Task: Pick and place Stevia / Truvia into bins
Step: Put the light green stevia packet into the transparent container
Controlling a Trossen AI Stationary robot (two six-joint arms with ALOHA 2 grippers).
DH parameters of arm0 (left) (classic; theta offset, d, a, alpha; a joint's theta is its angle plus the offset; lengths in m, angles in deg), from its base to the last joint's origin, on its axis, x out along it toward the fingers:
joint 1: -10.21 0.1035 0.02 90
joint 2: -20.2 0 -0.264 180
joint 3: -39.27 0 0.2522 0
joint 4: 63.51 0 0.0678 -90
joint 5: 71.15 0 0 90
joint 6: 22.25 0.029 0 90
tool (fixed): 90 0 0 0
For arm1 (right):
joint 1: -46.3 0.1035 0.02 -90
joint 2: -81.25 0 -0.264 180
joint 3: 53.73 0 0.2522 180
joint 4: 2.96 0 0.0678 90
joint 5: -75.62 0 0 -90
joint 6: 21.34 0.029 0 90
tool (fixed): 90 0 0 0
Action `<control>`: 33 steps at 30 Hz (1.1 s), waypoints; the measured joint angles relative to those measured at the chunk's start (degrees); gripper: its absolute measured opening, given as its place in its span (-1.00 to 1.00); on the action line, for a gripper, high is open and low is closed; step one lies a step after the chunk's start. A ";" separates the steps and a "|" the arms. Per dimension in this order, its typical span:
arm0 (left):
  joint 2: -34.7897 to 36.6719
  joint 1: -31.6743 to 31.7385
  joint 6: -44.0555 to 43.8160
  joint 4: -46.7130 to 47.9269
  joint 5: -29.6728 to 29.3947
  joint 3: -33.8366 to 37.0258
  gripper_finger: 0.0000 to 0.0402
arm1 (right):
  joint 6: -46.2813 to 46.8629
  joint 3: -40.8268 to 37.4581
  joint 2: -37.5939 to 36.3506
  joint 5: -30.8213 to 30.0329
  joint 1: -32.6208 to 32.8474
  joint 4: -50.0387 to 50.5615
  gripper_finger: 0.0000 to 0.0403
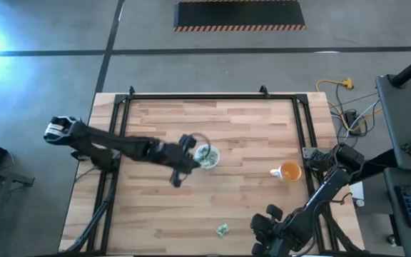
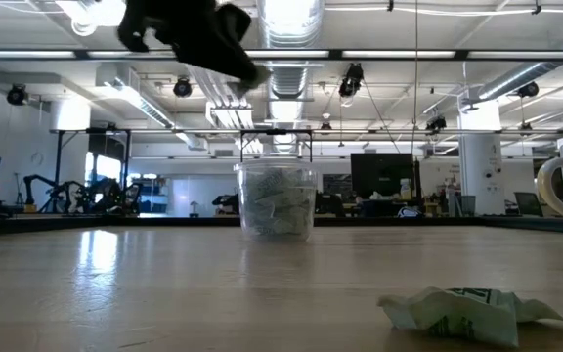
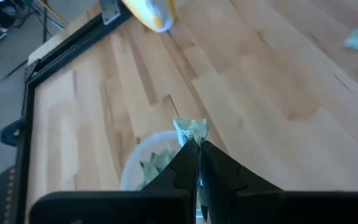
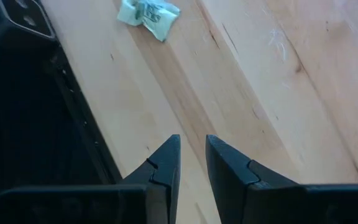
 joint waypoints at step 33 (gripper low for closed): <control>-15.53 18.37 -2.04 -8.07 18.98 -0.63 -0.95 | -2.84 0.00 0.00 0.80 0.02 -1.52 -0.66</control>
